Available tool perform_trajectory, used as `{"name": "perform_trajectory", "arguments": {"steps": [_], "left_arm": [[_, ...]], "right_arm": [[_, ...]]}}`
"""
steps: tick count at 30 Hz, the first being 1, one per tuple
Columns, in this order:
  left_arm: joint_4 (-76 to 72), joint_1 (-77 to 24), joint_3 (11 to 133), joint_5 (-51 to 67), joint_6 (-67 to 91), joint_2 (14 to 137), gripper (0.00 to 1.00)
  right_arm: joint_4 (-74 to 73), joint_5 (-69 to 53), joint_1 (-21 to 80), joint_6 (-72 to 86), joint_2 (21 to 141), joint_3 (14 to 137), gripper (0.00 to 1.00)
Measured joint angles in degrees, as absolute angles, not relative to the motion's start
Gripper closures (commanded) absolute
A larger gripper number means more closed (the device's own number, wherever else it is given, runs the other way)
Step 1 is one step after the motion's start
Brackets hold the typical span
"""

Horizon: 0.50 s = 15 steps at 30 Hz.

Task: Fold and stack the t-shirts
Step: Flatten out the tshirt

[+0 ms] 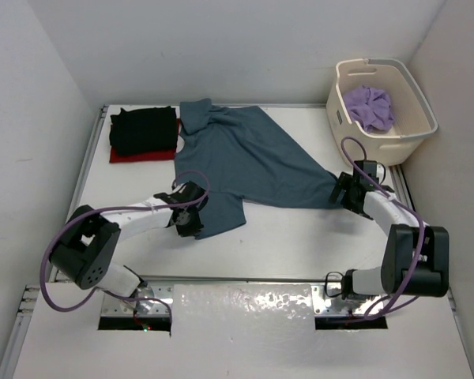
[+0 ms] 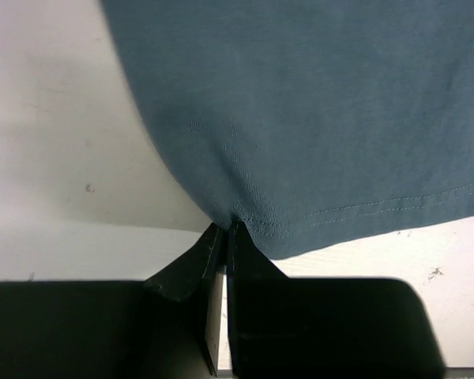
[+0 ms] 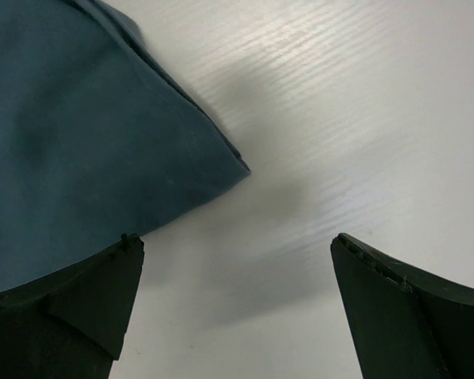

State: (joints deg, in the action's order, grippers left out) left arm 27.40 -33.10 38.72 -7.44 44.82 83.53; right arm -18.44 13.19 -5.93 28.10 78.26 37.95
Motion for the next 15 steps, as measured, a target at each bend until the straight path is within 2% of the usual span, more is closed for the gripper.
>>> {"name": "perform_trajectory", "arguments": {"steps": [4, 6, 12, 13, 15], "left_arm": [[27.94, -33.85, 39.99, -8.49, 44.36, 84.64, 1.00], [28.05, -34.02, 40.07, -8.67, 44.36, 84.62, 1.00], [28.34, -34.15, 40.14, -9.85, 43.83, 84.33, 1.00], [28.49, -34.15, 40.21, -10.09, 43.75, 84.33, 1.00], [28.86, -34.15, 40.34, -10.76, 43.70, 84.33, 1.00]], "right_arm": [[-15.42, 9.30, -6.72, 28.29, 81.21, 37.95, 0.04], [-14.31, 7.55, -7.11, 28.56, 82.89, 37.95, 0.10], [-9.34, 4.60, -8.47, 29.76, 86.21, 37.04, 0.19], [-8.45, 4.40, -8.69, 30.06, 86.26, 36.49, 0.23], [-6.39, 4.34, -9.17, 30.57, 86.35, 35.92, 0.25]]}}
